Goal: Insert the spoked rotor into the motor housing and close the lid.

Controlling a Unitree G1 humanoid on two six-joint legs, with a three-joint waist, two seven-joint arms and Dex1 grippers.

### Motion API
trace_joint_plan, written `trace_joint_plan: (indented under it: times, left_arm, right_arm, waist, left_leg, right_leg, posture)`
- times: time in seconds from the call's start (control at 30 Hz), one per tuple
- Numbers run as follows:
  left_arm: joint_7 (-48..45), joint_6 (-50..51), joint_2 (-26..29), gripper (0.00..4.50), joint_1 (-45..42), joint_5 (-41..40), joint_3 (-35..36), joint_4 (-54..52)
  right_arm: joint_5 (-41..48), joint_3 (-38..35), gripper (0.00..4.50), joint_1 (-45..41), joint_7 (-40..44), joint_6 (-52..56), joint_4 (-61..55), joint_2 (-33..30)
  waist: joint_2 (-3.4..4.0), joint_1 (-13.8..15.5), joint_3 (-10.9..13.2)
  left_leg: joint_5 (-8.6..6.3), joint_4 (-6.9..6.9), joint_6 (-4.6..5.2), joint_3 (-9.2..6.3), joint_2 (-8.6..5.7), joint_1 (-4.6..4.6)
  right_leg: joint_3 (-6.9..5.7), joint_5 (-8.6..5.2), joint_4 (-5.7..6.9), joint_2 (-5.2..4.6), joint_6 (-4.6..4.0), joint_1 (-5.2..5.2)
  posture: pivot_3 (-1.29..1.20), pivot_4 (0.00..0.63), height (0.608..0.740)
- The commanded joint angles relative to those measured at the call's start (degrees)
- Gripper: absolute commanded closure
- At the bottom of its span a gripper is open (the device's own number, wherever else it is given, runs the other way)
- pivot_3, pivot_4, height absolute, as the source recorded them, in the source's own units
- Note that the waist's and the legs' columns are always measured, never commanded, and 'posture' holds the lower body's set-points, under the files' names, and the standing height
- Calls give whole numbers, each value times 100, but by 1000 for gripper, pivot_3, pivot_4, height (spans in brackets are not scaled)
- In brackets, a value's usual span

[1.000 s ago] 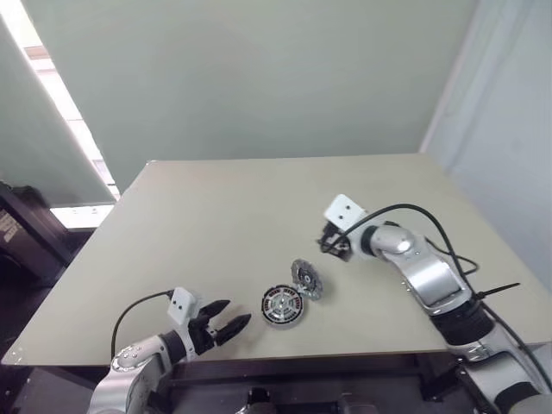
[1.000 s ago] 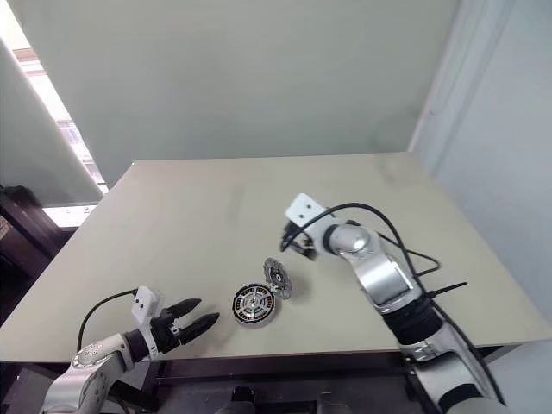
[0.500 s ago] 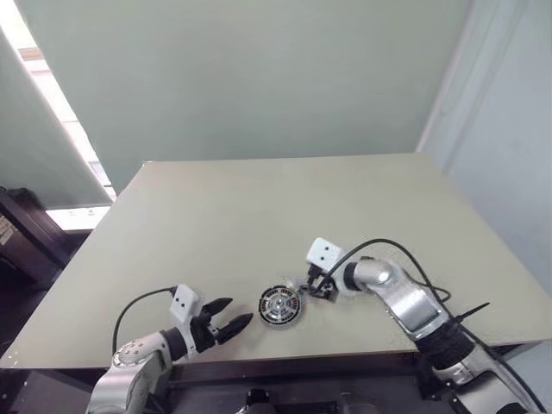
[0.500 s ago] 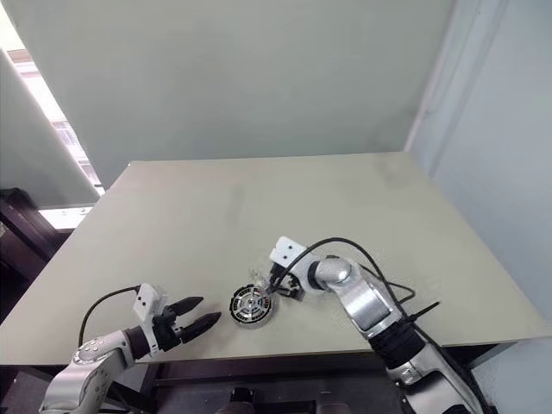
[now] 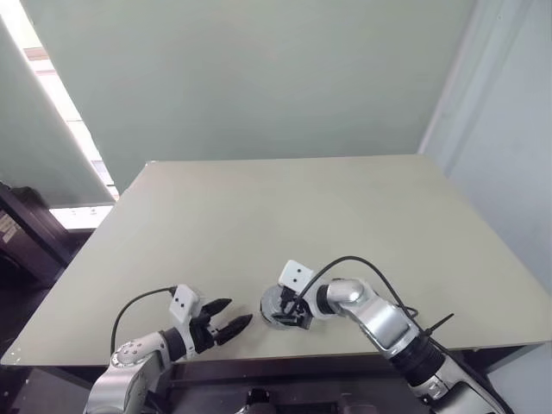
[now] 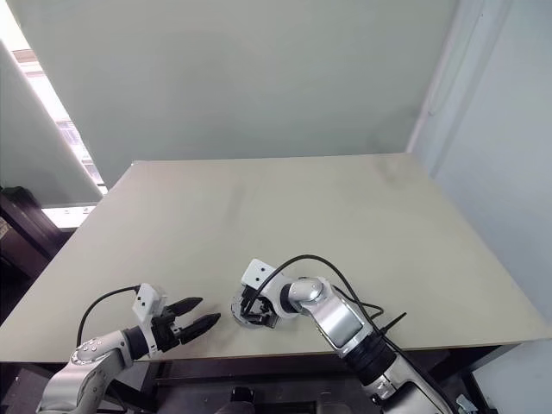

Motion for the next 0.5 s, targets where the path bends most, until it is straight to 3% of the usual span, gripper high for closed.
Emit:
trace_joint_plan:
  times: [0.03, 0.3, 0.5]
  left_arm:
    - [12, 9, 76, 318, -24, -17, 23, -278]
    - [-31, 53, 59, 318, -72, -7, -65, -278]
    - [-110, 85, 130, 318, -106, 0, -148, -265]
  right_arm:
    - [499, -555, 386, -216, 307, -47, -126, 38]
    - [1342, -1246, 386, -428, 1211, -173, 180, -129]
    - [646, -636, 386, -534, 1801, -1380, 693, -691]
  waist:
    - [0, -1, 0]
    - [1, -5, 0]
    - [0, -3, 0]
  left_leg:
    - [0, 0, 0, -1, 0, 0]
    - [0, 0, 0, -1, 0, 0]
    - [0, 0, 0, 2, -3, 3]
  right_leg:
    - [0, 0, 0, 0, 0, 0]
    - [-1, 0, 0, 1, 0, 1]
    - [-2, 0, -2, -1, 1, 5]
  posture:
    - [0, 0, 740]
    - [0, 0, 740]
    - [0, 0, 740]
